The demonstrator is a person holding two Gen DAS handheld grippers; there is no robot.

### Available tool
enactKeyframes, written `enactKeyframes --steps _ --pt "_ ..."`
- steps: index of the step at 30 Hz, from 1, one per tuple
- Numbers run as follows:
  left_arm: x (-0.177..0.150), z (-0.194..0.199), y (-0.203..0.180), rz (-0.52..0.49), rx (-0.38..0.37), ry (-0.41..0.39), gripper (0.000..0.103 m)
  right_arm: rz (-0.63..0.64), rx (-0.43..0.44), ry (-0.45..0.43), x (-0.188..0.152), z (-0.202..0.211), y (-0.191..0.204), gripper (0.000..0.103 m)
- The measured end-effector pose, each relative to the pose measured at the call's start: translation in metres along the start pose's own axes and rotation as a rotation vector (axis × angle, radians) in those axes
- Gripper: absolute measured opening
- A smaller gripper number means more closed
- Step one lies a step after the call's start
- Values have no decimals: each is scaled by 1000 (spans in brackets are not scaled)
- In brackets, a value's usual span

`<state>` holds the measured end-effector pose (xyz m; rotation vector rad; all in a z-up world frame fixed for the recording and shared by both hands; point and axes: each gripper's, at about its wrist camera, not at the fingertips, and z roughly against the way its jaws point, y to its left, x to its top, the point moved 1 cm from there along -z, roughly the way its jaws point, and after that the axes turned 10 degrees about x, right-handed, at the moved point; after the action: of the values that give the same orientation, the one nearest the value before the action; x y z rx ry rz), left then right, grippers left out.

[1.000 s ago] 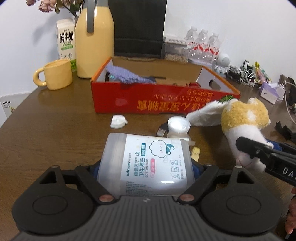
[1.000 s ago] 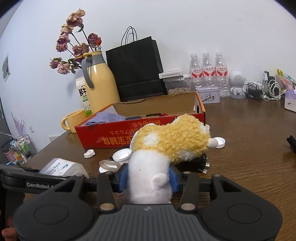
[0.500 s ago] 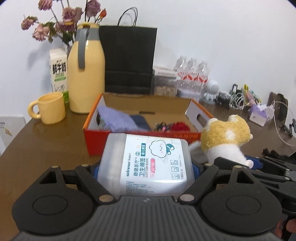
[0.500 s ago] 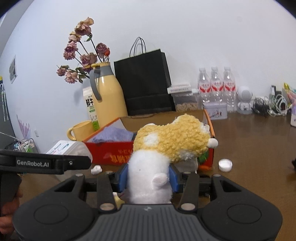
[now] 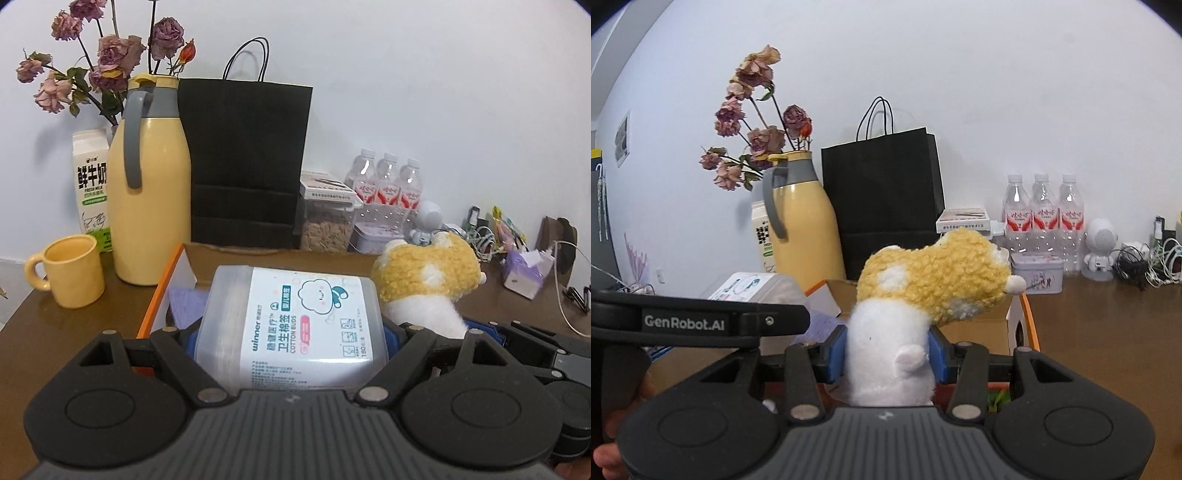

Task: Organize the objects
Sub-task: 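Lower the white container and plush toy into the box and release both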

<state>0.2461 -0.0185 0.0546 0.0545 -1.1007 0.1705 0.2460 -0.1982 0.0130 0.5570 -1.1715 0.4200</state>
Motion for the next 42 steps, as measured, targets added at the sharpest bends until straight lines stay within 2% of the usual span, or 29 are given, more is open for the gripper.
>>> enactKeyframes --steps 8,14,20,22,24,25,26,42 --pt "19 -54 -2 20 10 28 85 -25 8 68 18 -56 -32 44" --pt "17 -89 0 12 19 85 85 -81 21 120 9 -85 -55 44" --pt "10 -99 2 4 36 114 87 -110 26 164 -1 -97 -63 46" --pt "9 -98 1 -1 47 110 103 -114 22 162 -1 -96 -63 49" --pt "8 -96 0 -12 57 101 103 -112 14 153 1 -93 -63 67" --pt "8 -96 0 -12 58 103 103 -111 13 150 2 -92 -63 85" --pt "9 -96 0 -9 60 106 103 -109 10 146 3 -91 -63 98" --pt "15 -74 6 27 67 52 103 -64 -18 132 10 -80 -52 101"
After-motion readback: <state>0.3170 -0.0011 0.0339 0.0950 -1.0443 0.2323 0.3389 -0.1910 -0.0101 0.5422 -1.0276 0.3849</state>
